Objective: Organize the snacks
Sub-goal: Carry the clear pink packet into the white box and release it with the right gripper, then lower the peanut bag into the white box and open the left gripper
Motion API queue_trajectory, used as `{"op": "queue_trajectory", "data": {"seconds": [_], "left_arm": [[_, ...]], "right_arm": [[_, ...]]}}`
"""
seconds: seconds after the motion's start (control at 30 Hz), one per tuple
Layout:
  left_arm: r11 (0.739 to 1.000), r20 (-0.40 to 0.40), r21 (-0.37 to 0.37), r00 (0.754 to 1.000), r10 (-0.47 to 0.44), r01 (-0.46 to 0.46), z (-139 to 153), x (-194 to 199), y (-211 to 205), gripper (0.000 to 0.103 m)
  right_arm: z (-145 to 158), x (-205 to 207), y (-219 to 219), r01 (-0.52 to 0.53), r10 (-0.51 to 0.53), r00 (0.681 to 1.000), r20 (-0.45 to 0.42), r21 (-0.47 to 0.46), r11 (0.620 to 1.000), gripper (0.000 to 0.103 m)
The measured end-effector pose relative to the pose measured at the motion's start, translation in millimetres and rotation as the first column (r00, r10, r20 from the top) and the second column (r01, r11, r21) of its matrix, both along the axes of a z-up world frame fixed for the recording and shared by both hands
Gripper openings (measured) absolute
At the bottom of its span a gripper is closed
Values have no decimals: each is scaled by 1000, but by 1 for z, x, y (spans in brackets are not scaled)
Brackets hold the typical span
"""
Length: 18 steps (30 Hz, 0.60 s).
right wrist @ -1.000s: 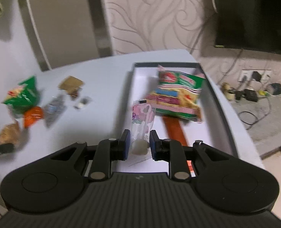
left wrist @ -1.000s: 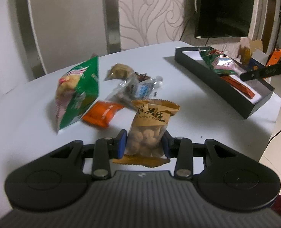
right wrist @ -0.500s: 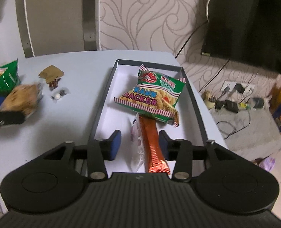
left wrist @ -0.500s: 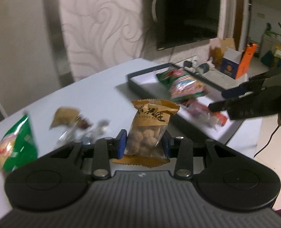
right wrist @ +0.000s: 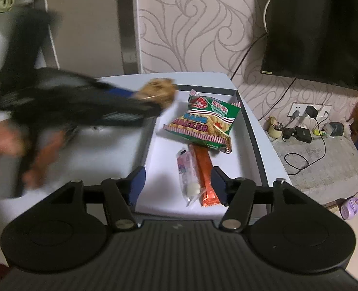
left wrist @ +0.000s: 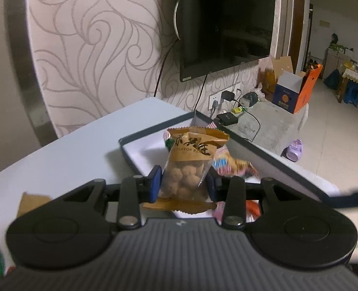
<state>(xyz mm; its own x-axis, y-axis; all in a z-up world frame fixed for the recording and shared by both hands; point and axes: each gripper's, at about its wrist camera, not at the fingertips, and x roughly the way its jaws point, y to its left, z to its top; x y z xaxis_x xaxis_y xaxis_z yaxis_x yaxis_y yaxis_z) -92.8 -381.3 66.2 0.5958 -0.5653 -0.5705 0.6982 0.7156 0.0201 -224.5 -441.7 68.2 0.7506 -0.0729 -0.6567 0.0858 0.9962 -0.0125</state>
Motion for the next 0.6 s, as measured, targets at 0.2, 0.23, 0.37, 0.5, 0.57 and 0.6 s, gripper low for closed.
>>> {"op": "queue_trajectory", "data": {"seconds": [0.2,0.23,0.37,0.5,0.57,0.6], "left_arm": [[1000,-8,7,1000,30,-30,-7,29,-36,41],[999,-7,12,999,36,-36,-9,33,-41,41],[997,12,36,998,62,-63,-14,49,-58,42],[997,16,49,998,62,-63,-13,55,-68,48],[997,24,59,999,49,-50,-12,54,-71,72],[997,39,65,998,50,-52,-12,53,-72,75]], "right_arm": [[4,-17,-1,-3,3,1000,-16,-1,1000,68],[4,-19,-2,-1,1,1000,-20,-5,1000,68],[2,-25,-10,21,-21,999,-36,-3,1000,68],[-1,-29,-16,41,-41,998,-47,0,999,68],[-1,-30,-18,46,-46,998,-50,3,999,68],[-2,-31,-18,47,-47,998,-50,5,999,68]]}}
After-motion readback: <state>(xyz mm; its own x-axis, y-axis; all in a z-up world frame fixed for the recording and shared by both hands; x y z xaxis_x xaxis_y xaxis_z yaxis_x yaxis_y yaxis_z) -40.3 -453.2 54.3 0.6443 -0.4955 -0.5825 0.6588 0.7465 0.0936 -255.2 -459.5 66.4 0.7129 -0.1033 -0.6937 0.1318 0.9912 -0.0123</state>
